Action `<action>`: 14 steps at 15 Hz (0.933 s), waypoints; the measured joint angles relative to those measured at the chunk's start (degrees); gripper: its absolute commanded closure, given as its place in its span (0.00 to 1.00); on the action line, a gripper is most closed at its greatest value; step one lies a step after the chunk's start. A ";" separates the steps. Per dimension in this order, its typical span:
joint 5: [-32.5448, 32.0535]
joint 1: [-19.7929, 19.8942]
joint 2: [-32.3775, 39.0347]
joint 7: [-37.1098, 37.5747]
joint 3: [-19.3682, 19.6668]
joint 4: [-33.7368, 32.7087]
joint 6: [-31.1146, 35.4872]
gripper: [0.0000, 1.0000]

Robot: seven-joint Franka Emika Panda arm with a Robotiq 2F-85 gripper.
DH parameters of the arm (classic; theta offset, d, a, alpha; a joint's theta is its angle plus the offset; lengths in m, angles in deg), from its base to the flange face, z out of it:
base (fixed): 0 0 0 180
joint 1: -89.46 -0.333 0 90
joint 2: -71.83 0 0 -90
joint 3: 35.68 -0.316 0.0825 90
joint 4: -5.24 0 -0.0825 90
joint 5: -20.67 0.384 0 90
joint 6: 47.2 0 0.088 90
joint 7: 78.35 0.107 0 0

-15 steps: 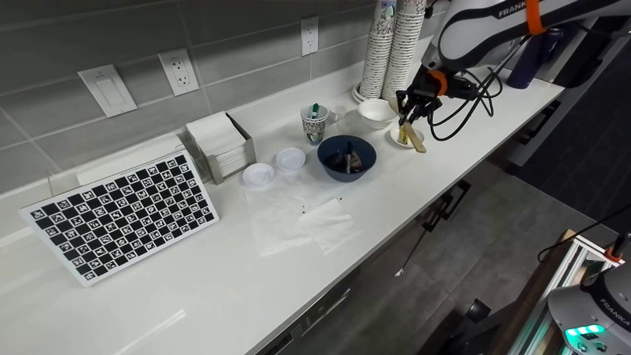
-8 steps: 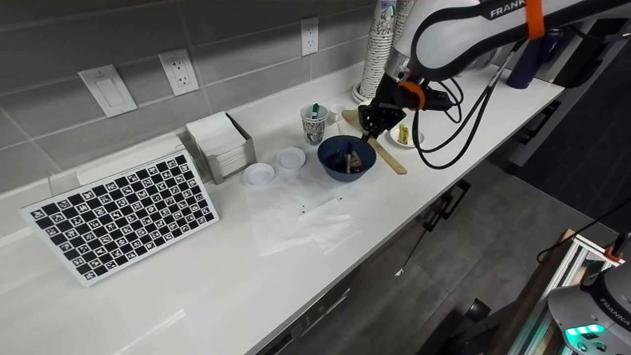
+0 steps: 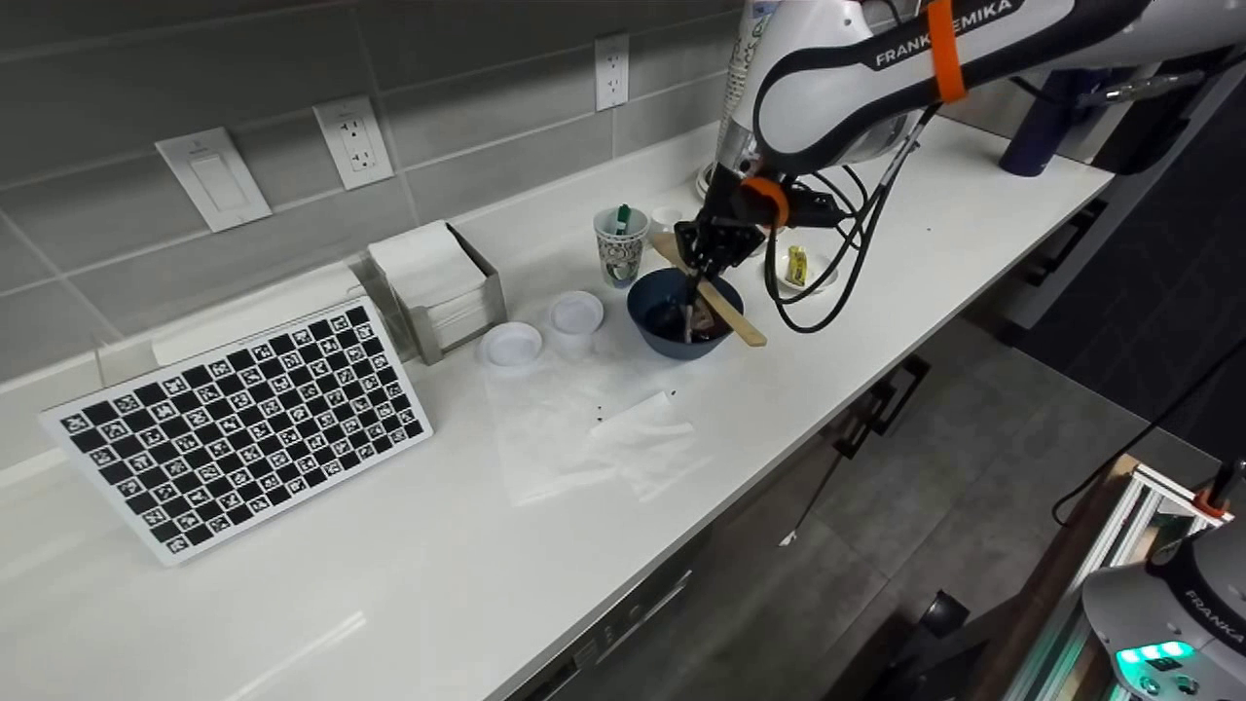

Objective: Move the wooden spoon to the top of the blue bowl.

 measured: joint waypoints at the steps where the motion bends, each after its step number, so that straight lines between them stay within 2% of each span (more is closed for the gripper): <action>1: 0.00 0.21 0.88 0.00 0.54 -1.15 -0.59 0.94; 4: -0.48 0.41 2.28 -0.02 1.41 -2.46 -2.03 0.94; 14: -6.23 -0.22 4.92 2.72 2.84 -2.44 1.93 0.94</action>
